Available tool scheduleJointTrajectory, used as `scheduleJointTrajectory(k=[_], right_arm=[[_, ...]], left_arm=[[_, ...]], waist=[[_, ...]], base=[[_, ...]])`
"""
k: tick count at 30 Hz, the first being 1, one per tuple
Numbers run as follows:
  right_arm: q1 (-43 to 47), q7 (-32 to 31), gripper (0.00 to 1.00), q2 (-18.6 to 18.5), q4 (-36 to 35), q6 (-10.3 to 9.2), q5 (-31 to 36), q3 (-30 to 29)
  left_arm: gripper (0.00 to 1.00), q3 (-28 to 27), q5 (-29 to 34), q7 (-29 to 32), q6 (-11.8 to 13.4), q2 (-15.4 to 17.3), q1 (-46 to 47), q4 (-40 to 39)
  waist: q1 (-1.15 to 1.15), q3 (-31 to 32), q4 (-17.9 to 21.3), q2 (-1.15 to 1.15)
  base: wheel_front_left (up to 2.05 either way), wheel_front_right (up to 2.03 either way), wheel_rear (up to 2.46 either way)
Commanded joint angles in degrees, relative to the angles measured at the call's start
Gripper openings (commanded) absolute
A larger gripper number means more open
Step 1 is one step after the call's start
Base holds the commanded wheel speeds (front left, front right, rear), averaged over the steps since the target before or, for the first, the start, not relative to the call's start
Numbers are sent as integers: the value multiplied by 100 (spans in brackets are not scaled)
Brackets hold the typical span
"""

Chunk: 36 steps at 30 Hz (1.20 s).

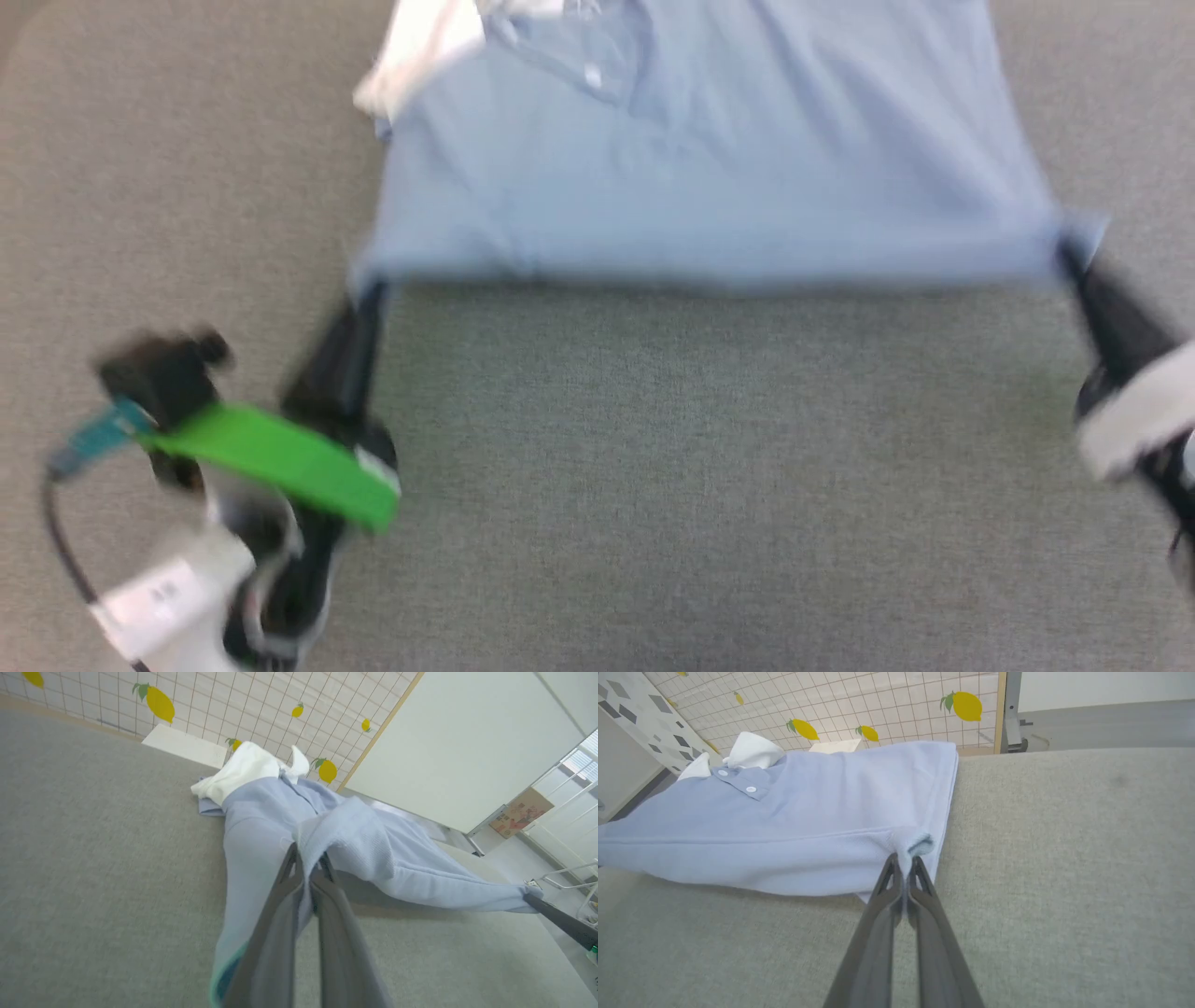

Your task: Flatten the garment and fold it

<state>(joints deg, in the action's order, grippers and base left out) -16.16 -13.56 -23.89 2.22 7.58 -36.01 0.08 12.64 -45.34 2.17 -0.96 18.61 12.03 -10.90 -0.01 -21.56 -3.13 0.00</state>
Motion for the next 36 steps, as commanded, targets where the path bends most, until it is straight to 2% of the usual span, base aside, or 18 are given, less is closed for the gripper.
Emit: scheduleJointTrajectory(k=[1,5,9,12,15,19,27,36], right_arm=[[276,-125,0,61,-99,-9,-122,12],[1038,-422,0,119,-239,-9,-340,31],[1730,-786,0,-16,-333,-9,-502,59],[2205,-1120,0,-193,-360,-9,-485,-53],[2595,-1437,0,-209,-418,-9,-556,-236],[3031,-1774,0,-40,-570,-9,-695,-517],[4021,-2941,0,501,-939,-9,-793,-864],[4736,-3690,0,1122,-1581,-9,-568,-1396]], left_arm=[[0,62,-20,108,-23,125,-261,53],[0,197,-345,437,6,143,-915,233],[0,268,-749,834,55,201,-1499,355],[0,236,-1083,1120,117,281,-1916,321],[0,193,-1314,1321,191,365,-2260,201],[0,153,-1584,1573,312,467,-2687,5],[0,163,-1899,2085,612,776,-3521,-493],[0,72,-1997,2184,843,969,-4232,-1075]], waist=[[1,343,-34,0],[1,578,-19,0],[1,819,-27,0],[1,975,-44,0],[1,1100,-66,0],[1,1343,-104,0],[1,1987,-168,0],[1,2406,-167,0]], base=[[0,0,0],[0,0,0],[0,0,0],[0,0,0],[0,0,0],[0,0,0],[0,0,0],[0,0,0]])
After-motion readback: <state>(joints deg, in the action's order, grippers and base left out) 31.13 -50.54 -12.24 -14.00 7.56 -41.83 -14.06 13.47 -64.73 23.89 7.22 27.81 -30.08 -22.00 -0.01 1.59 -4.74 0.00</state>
